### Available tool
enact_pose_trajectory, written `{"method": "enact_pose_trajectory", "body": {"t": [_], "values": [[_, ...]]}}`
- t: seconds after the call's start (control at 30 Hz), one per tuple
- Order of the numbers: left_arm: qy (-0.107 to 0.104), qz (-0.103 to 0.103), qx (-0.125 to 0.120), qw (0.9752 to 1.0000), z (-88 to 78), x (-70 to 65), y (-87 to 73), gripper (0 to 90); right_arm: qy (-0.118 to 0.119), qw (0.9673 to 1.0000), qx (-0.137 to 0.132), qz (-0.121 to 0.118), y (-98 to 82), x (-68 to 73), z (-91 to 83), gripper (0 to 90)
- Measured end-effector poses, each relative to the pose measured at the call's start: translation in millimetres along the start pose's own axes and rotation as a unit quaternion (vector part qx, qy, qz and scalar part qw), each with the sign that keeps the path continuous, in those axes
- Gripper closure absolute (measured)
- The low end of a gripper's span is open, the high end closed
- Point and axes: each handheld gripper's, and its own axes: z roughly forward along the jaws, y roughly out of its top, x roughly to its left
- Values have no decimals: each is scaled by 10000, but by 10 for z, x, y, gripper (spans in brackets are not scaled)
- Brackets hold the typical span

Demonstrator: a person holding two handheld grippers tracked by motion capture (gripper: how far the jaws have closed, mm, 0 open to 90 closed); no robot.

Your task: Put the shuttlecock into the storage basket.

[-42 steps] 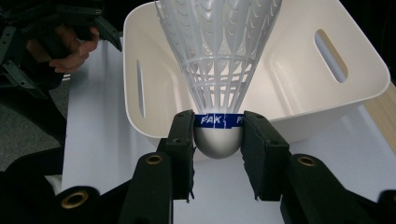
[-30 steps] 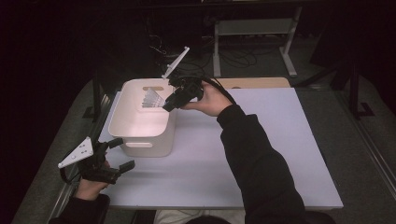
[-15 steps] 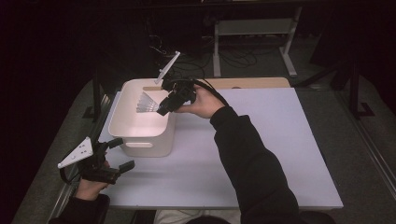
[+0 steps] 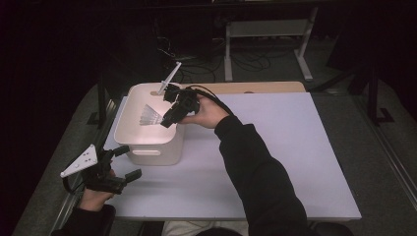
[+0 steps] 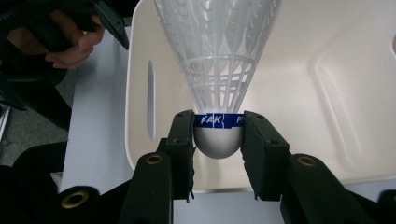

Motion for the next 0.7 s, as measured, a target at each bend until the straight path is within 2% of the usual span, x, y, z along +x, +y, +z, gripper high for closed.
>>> {"method": "enact_pose_trajectory", "body": {"t": [0.53,0.7], "values": [[-4,2,-7,10000,-1,-1,-1,0,237,9995,200,-44,-3,1,297,643],[-6,-4,-8,10000,-1,-2,-1,0,263,9994,239,-2,-13,4,340,643]]}}
